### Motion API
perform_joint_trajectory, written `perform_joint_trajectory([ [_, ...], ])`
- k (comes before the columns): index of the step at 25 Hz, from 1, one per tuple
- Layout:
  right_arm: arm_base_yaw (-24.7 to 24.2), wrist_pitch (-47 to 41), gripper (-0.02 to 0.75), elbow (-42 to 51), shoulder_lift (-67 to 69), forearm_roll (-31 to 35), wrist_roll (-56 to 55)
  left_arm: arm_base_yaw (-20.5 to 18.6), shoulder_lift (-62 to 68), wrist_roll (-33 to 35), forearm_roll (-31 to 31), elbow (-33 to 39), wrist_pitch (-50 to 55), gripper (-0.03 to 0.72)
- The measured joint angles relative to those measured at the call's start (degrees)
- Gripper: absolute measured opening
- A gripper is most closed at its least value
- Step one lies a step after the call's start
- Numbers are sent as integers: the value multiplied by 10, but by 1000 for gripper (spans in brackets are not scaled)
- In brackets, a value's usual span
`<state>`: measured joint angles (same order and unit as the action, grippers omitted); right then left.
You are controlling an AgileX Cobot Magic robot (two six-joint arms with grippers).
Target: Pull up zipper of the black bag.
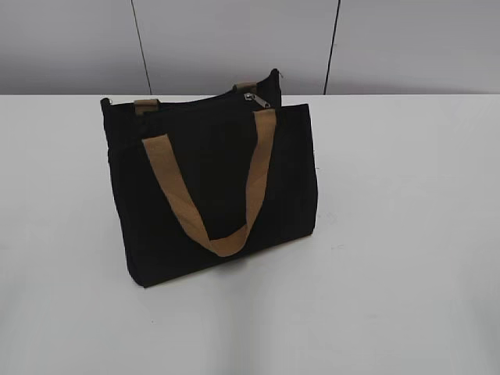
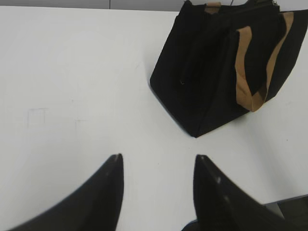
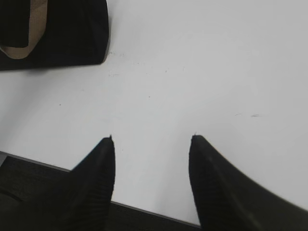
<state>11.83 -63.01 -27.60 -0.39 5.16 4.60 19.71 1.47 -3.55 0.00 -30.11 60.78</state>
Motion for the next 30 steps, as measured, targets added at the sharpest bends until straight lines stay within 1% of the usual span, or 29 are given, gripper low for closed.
perform_joint_trajectory([
  [10,0,0,390,0,0,0,-1,0,0,0,0,0,0,307],
  [21,0,0,390,0,0,-1,-1,-4,-10,0,0,0,-1,299],
  [24,0,0,390,0,0,-1,-1,-19,-18,0,0,1,-1,293],
  [27,-2,0,390,0,0,-1,-1,-46,-20,1,0,2,-1,278],
  [30,-24,0,390,0,0,-1,-1,-74,-20,1,0,2,-1,265],
])
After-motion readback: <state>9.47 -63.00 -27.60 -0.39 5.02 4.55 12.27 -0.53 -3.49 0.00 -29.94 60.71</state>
